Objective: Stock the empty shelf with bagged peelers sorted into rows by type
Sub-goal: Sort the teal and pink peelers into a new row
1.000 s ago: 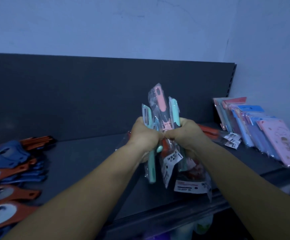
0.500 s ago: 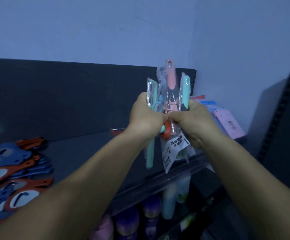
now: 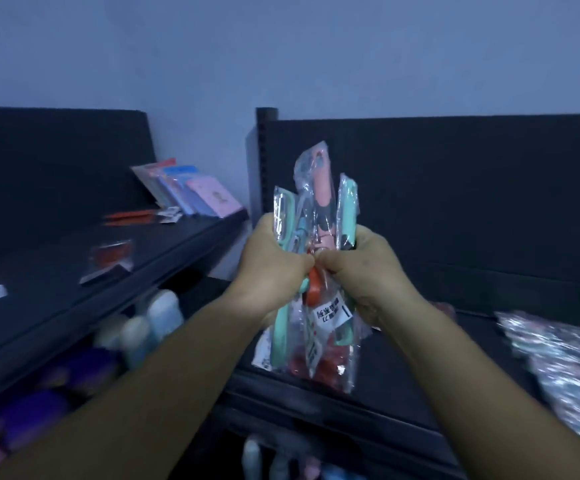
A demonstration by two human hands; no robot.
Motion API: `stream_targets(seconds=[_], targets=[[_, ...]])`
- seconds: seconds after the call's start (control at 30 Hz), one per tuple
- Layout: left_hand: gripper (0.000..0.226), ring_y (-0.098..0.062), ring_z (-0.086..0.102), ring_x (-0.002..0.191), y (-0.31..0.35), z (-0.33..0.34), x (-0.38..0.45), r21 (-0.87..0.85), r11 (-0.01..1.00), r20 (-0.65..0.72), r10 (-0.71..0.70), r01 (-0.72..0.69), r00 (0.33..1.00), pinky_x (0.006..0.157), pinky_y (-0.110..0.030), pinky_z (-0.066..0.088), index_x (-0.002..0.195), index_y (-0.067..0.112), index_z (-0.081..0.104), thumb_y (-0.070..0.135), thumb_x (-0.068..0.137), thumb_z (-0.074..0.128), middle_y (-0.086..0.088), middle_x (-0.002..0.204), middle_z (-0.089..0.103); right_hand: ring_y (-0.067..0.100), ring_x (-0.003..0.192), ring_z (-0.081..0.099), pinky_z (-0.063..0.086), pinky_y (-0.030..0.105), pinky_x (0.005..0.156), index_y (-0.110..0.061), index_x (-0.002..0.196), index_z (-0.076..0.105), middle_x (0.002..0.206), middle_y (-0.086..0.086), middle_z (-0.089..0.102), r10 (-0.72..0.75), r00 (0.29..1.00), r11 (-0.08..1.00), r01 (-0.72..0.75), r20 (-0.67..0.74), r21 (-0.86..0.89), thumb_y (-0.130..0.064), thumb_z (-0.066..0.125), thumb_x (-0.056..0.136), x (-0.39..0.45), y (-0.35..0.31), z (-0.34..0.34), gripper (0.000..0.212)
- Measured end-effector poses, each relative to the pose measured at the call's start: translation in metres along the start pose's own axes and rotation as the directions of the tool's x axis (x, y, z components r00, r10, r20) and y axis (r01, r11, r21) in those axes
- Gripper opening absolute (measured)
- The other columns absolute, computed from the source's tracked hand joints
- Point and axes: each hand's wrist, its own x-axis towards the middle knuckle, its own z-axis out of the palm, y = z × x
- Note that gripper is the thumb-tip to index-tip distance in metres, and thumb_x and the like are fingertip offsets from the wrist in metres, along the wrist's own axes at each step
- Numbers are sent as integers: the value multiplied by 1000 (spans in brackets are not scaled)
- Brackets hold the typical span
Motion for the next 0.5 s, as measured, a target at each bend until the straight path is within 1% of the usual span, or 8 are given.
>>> stream_targets(seconds=[0.07, 0.13, 0.2, 0.3, 0.33, 0.37, 0.43, 0.5], targets=[[44, -20, 68, 72, -6, 44, -13, 2, 1000, 81, -31, 31, 996, 60, -34, 59, 94, 23, 55, -16, 76, 62, -9, 86, 68, 28, 67, 66, 58, 47, 64, -4, 95, 64, 87, 21, 71, 37, 998, 999, -38, -59, -13, 10, 60, 75, -13, 11, -47, 25], [43, -21, 68, 73, -11, 91, -28, -12, 997, 155, -72, 75, 985, 62, -36, 59, 98, 22, 55, -15, 78, 61, -9, 88, 68, 26, 66, 65, 58, 45, 64, -7, 94, 63, 83, 17, 70, 64, 991, 997, -69, -120, -38, 8, 60, 76, -25, 22, -95, 24], [44, -21, 68, 73, -16, 140, -43, -45, 993, 215, -94, 106, 972, 61, -34, 58, 102, 20, 55, -16, 78, 60, -9, 87, 69, 24, 64, 64, 58, 44, 64, -11, 91, 63, 81, 13, 70, 89, 979, 994, -100, -182, -52, 7, 60, 77, -37, 32, -145, 23], [45, -21, 69, 77, -22, 216, -66, -78, 983, 299, -134, 164, 945, 61, -32, 56, 103, 23, 55, -15, 79, 61, -8, 91, 69, 25, 65, 64, 58, 48, 65, -13, 92, 61, 79, 12, 69, 130, 960, 986, -152, -247, -72, 5, 60, 79, -54, 46, -222, 23], [45, -21, 70, 79, -24, 241, -74, -83, 980, 325, -143, 179, 935, 62, -31, 57, 102, 24, 55, -15, 80, 60, -8, 92, 70, 24, 64, 63, 58, 47, 65, -13, 92, 61, 78, 10, 68, 141, 953, 983, -166, -266, -75, 5, 60, 79, -60, 50, -247, 22], [45, -21, 70, 80, -27, 266, -81, -89, 977, 349, -152, 194, 925, 63, -31, 57, 101, 24, 55, -15, 80, 60, -8, 92, 70, 22, 63, 62, 58, 43, 63, -13, 92, 61, 76, 8, 67, 147, 947, 981, -176, -287, -77, 5, 60, 80, -66, 55, -272, 22], [45, -21, 70, 79, -32, 314, -96, -100, 970, 384, -170, 224, 908, 63, -31, 57, 100, 24, 55, -16, 80, 60, -10, 93, 70, 16, 59, 60, 55, 31, 57, -12, 92, 61, 72, 3, 65, 155, 932, 978, -192, -329, -83, 5, 60, 80, -77, 63, -320, 21], [46, -21, 70, 79, -36, 358, -109, -94, 965, 422, -183, 244, 888, 63, -31, 57, 101, 25, 56, -15, 79, 60, -9, 93, 70, 14, 59, 59, 53, 28, 56, -14, 89, 63, 71, 1, 66, 169, 915, 971, -219, -366, -97, 4, 60, 79, -89, 71, -364, 21]])
